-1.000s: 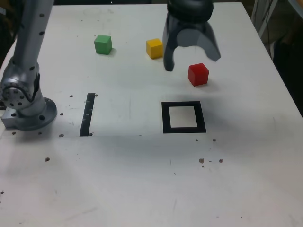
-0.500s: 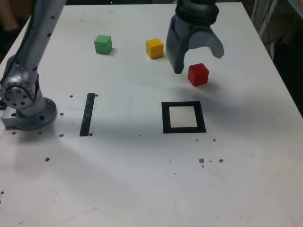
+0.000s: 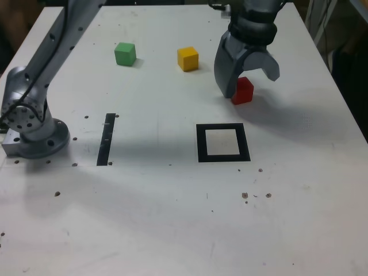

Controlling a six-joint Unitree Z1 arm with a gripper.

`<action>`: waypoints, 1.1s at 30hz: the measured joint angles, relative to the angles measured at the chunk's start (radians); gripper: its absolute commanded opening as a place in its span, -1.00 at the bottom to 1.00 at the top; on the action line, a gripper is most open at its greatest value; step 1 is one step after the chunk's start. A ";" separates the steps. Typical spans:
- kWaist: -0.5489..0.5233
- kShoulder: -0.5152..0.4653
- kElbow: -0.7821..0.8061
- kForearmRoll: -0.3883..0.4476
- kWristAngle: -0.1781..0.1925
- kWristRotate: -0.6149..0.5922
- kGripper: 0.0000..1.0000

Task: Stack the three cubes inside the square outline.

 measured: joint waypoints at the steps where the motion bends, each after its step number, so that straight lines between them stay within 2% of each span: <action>1: 0.002 0.004 -0.001 0.000 0.001 0.000 0.86; 12: 0.006 0.032 -0.008 -0.010 0.009 -0.003 0.52; 18: 0.007 0.032 -0.010 -0.012 0.013 -0.013 0.16; 23: 0.008 0.032 -0.010 -0.020 0.025 -0.028 0.00; 33: 0.011 0.032 -0.011 -0.068 0.009 -0.031 -0.58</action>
